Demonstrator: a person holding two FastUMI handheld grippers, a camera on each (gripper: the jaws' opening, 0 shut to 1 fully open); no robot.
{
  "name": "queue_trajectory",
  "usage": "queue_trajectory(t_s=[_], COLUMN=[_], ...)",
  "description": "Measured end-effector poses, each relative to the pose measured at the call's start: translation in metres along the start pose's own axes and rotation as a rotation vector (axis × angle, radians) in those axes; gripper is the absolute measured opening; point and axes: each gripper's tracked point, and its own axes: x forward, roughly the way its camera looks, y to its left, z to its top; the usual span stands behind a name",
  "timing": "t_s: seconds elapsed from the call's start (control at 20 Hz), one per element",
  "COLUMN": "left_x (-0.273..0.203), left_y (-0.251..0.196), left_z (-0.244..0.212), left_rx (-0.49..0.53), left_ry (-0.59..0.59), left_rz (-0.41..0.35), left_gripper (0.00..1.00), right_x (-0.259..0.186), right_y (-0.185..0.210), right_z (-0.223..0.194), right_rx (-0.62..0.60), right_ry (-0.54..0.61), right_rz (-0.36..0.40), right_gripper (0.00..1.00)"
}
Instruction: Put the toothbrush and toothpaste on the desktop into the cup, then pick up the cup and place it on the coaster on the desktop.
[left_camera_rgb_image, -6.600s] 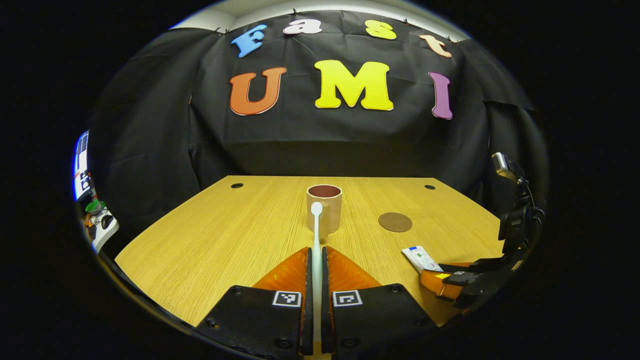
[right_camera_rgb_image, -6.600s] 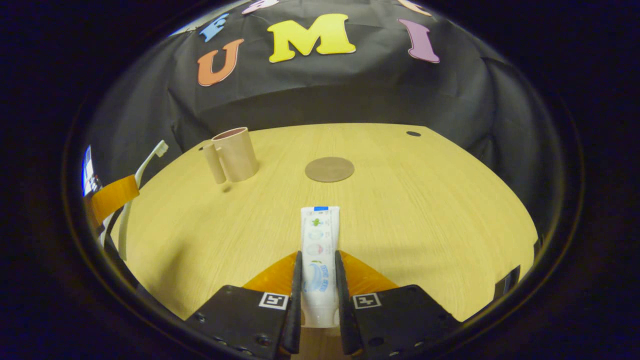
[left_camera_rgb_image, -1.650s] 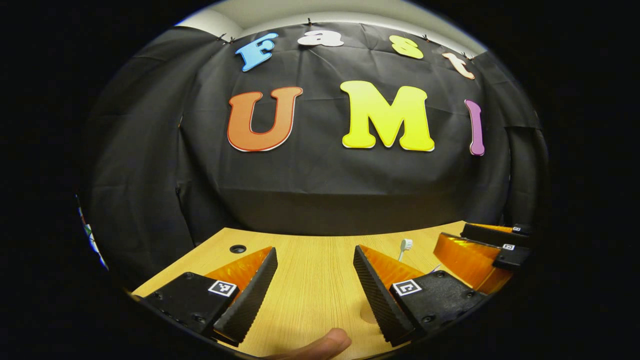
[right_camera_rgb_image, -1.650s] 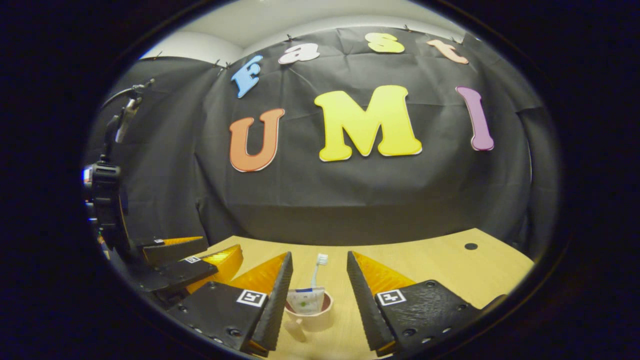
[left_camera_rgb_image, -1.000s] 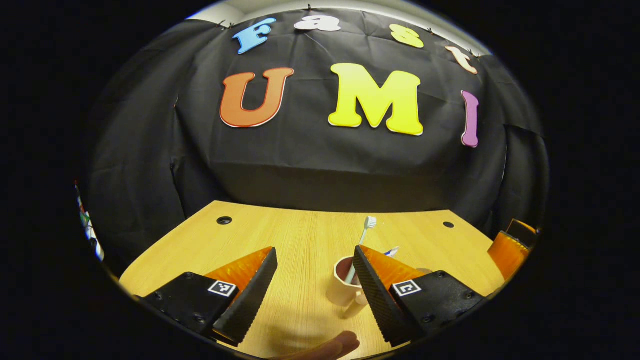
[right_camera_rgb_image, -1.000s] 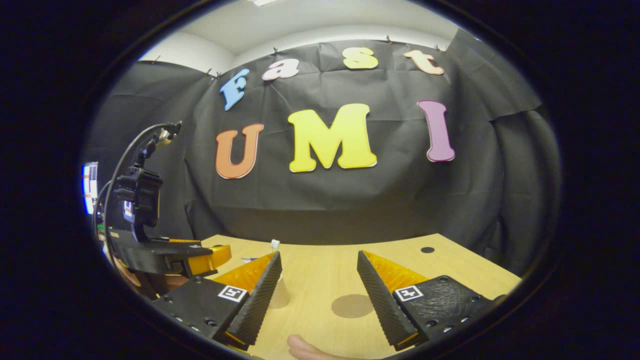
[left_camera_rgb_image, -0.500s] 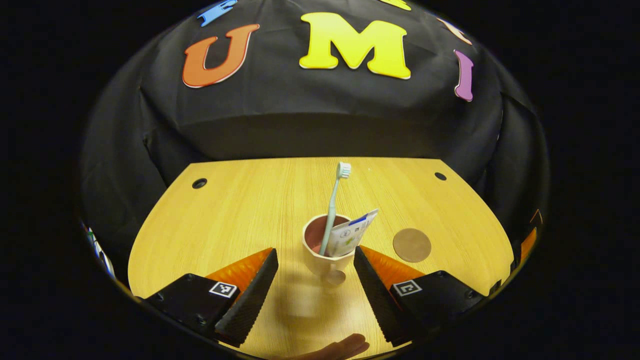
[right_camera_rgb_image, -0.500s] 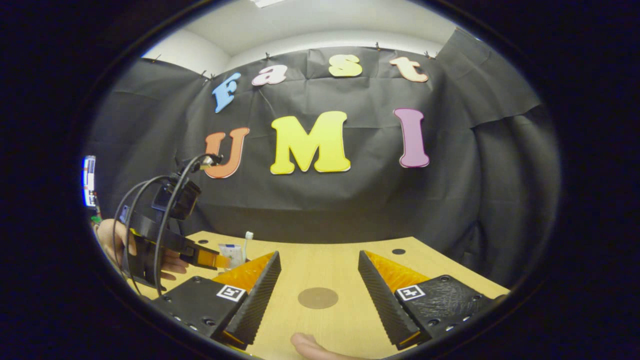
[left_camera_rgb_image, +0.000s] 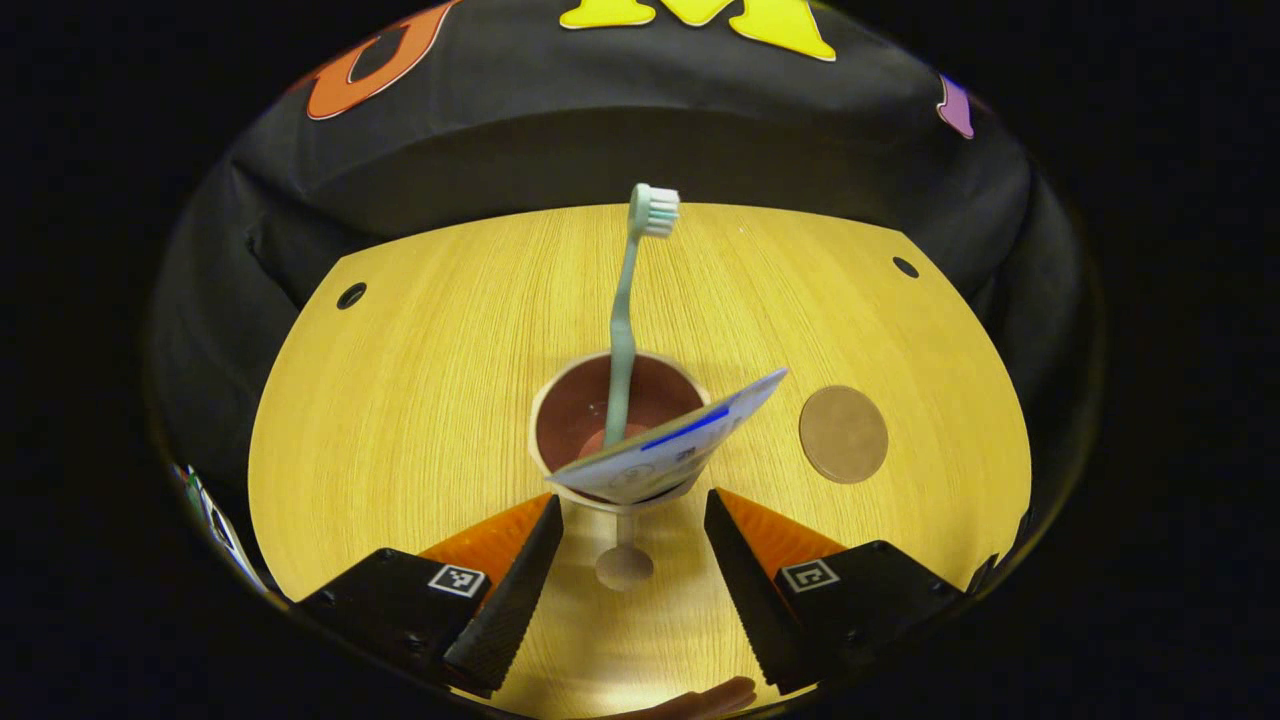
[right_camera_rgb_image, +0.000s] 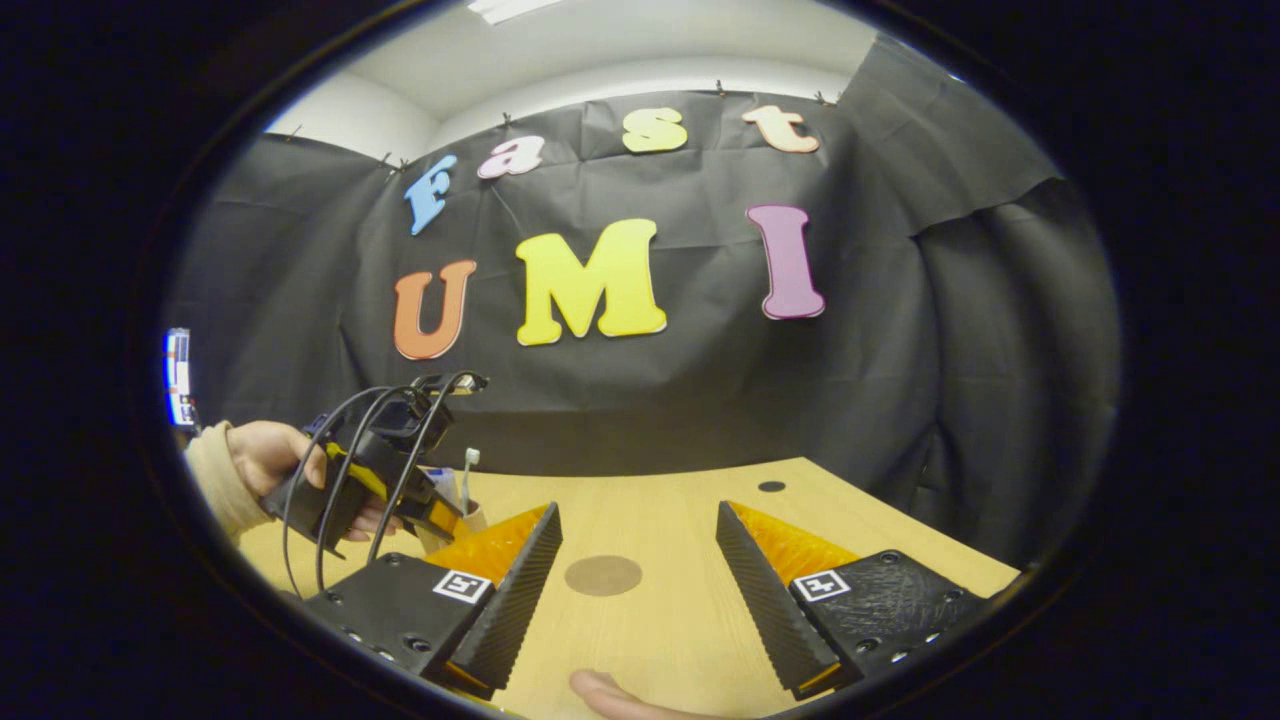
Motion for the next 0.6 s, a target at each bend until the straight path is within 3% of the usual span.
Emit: queue_trajectory(t_s=[0.05,0.1,0.2,0.25,0.3,0.4,0.45,0.5,0.6], left_x=[0.002,0.004,0.007,0.014,0.010,0.015,0.016,0.017,0.016], left_y=[0.000,0.000,0.001,-0.004,0.002,0.001,0.001,0.001,0.004], left_z=[0.000,0.002,0.003,-0.004,-0.002,-0.002,-0.004,-0.006,-0.009], left_rx=[-0.004,-0.008,-0.008,-0.016,-0.023,-0.025,-0.014,0.001,0.001], left_ry=[0.016,0.024,0.049,0.058,0.065,0.073,0.075,0.077,0.078], left_rz=[0.005,0.012,0.019,0.022,0.030,0.043,0.039,0.029,0.015], left_gripper=[0.96,0.87,0.82,0.87,0.78,0.72,0.77,0.69,0.64], right_x=[-0.001,-0.002,-0.003,-0.004,-0.004,-0.002,0.000,0.001,0.000], right_y=[-0.004,-0.009,-0.015,-0.017,-0.019,-0.029,-0.036,-0.039,-0.042], right_z=[-0.002,-0.006,-0.014,-0.017,-0.021,-0.026,-0.031,-0.035,-0.042], right_rx=[0.015,0.036,0.095,0.126,0.154,0.197,0.213,0.222,0.211], right_ry=[0.007,0.017,0.046,0.064,0.079,0.098,0.108,0.114,0.127], right_rz=[-0.002,-0.005,-0.004,0.005,0.013,-0.005,-0.028,-0.038,-0.049], right_gripper=[0.94,0.93,0.94,0.94,0.94,0.94,0.95,0.96,0.96])
